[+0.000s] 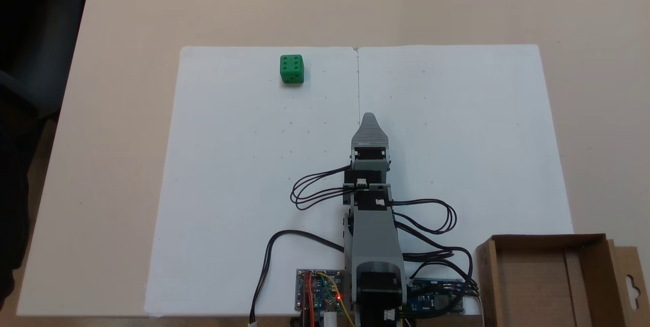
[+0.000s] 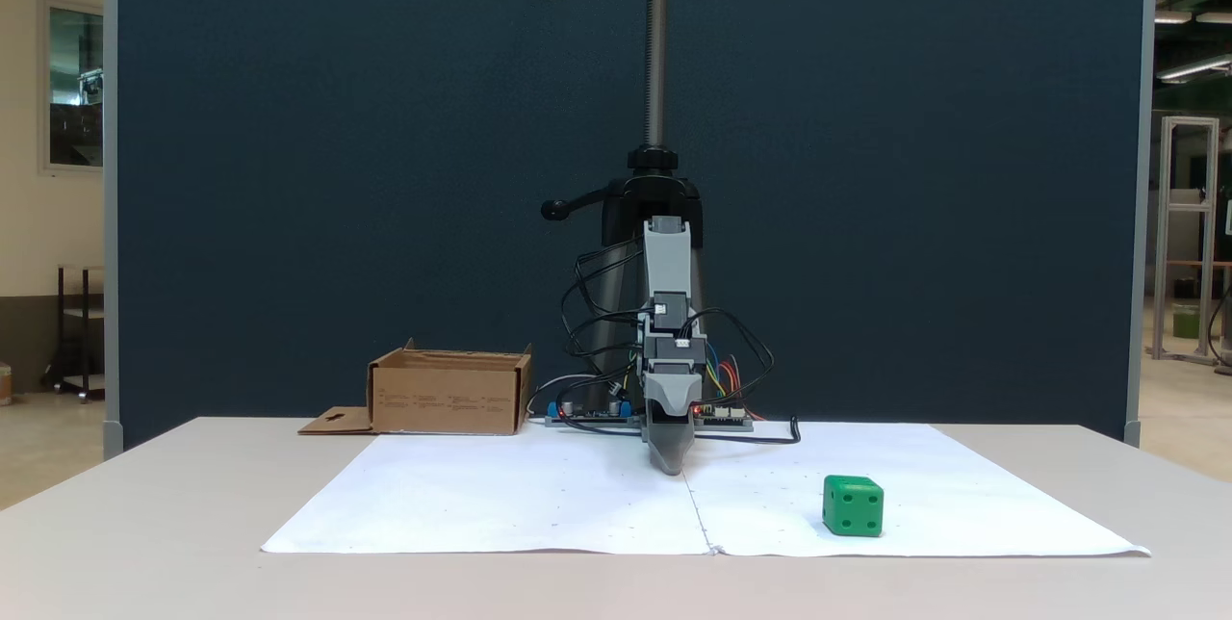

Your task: Grasp a green dice and put it in the bin.

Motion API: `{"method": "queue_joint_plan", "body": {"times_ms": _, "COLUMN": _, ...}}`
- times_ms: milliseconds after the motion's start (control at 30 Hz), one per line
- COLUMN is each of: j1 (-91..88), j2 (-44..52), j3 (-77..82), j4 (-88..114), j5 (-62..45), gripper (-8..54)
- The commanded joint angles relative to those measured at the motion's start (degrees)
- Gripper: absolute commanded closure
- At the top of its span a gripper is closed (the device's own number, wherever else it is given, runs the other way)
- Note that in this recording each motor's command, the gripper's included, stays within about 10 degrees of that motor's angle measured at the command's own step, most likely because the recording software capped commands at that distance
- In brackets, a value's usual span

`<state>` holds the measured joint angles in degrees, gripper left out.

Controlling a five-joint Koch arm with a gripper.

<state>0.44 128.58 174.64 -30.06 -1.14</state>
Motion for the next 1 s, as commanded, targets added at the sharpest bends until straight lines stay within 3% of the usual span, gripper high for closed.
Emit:
{"method": "queue_joint_plan", "body": {"times_ms": 0, "j1": 0.4, "j2": 3.1, "j3": -0.3, "j4": 9.7, "j5": 2.5, "gripper": 2.5}}
{"method": "queue_joint_plan", "body": {"times_ms": 433, "j1": -2.3, "j2": -0.9, "j3": -28.1, "j4": 44.1, "j5": 2.5, "gripper": 2.9}}
{"method": "queue_joint_plan", "body": {"times_ms": 733, "j1": -10.8, "j2": -21.1, "j3": -53.9, "j4": 70.8, "j5": 7.4, "gripper": 2.4}}
{"method": "queue_joint_plan", "body": {"times_ms": 967, "j1": -11.1, "j2": -26.7, "j3": -70.7, "j4": 87.3, "j5": 15.8, "gripper": 2.5}}
